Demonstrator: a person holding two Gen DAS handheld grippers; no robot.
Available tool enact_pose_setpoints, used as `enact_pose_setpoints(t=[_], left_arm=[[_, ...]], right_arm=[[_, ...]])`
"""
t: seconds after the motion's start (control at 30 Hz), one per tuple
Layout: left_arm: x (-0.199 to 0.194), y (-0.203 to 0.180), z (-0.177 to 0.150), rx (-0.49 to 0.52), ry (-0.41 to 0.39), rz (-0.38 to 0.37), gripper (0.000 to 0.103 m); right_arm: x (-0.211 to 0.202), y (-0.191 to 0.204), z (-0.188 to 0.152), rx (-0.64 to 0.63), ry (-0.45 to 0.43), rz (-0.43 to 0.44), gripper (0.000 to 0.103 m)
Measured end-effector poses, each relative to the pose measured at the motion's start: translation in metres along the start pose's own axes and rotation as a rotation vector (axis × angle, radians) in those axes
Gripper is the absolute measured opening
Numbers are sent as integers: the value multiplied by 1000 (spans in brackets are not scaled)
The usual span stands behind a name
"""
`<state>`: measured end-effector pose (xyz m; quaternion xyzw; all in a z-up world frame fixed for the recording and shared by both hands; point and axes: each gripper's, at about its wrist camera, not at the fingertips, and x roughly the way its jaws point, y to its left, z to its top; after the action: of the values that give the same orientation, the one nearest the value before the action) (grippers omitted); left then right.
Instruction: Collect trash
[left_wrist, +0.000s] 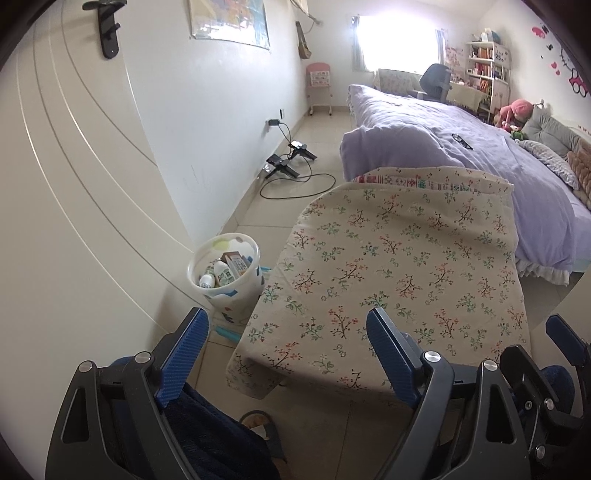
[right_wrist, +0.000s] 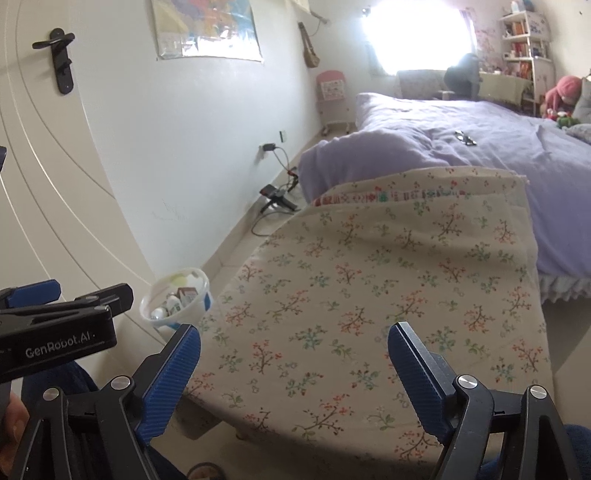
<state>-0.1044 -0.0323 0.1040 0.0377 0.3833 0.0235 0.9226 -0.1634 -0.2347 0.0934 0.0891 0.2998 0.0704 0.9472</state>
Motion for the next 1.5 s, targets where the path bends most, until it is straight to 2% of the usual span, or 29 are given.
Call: enact_pose_setpoints(t=[0.5,1.5], left_arm=[[17,7,-19,-20,41,-4,90],[9,19,-31,-37,26,11,90]], right_arm=[[14,-2,-9,26,21,-20,88],[17,18,-14,-3,10,19,88]])
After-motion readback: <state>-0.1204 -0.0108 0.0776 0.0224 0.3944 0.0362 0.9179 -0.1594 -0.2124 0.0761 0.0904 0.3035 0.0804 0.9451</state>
